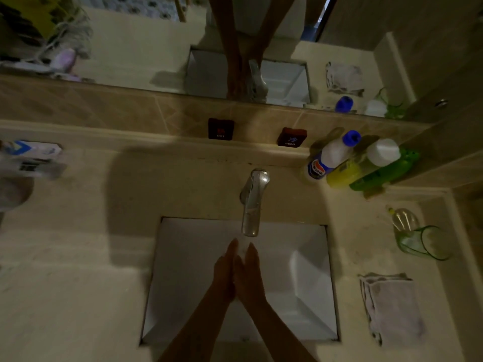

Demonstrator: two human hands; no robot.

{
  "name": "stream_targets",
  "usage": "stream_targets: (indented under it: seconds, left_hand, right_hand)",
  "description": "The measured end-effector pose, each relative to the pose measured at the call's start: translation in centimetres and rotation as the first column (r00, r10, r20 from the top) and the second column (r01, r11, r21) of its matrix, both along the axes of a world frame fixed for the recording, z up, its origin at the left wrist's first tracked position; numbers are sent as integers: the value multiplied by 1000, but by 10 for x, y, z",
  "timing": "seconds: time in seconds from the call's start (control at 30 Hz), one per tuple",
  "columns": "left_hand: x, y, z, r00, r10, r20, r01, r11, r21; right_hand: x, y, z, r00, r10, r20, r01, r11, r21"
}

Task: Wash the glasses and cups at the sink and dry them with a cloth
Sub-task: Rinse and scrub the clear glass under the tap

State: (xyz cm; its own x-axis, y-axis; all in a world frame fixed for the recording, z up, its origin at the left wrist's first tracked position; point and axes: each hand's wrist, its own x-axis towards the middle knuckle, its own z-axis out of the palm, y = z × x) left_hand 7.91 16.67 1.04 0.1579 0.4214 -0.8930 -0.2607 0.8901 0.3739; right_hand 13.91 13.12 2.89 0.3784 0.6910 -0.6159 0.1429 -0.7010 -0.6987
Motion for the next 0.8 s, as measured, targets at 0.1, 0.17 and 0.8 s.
stream_targets:
  seconds: [0.1,0.17,0.8]
  left_hand:
    - [-1,-4,8,984,-26,177,29,1000,-10]
    - [-4,-6,8,964,-50,261,52,999,-3]
    - [-8,-10,-11,968,-78,239,67,996,53]
  right_hand:
    - [10,17,0,980,-174,-99,162,979,-122]
    - [24,29,4,937,-284,-202,254,954,-159]
    - [1,4,10,993,14,121,-4,997,-81]
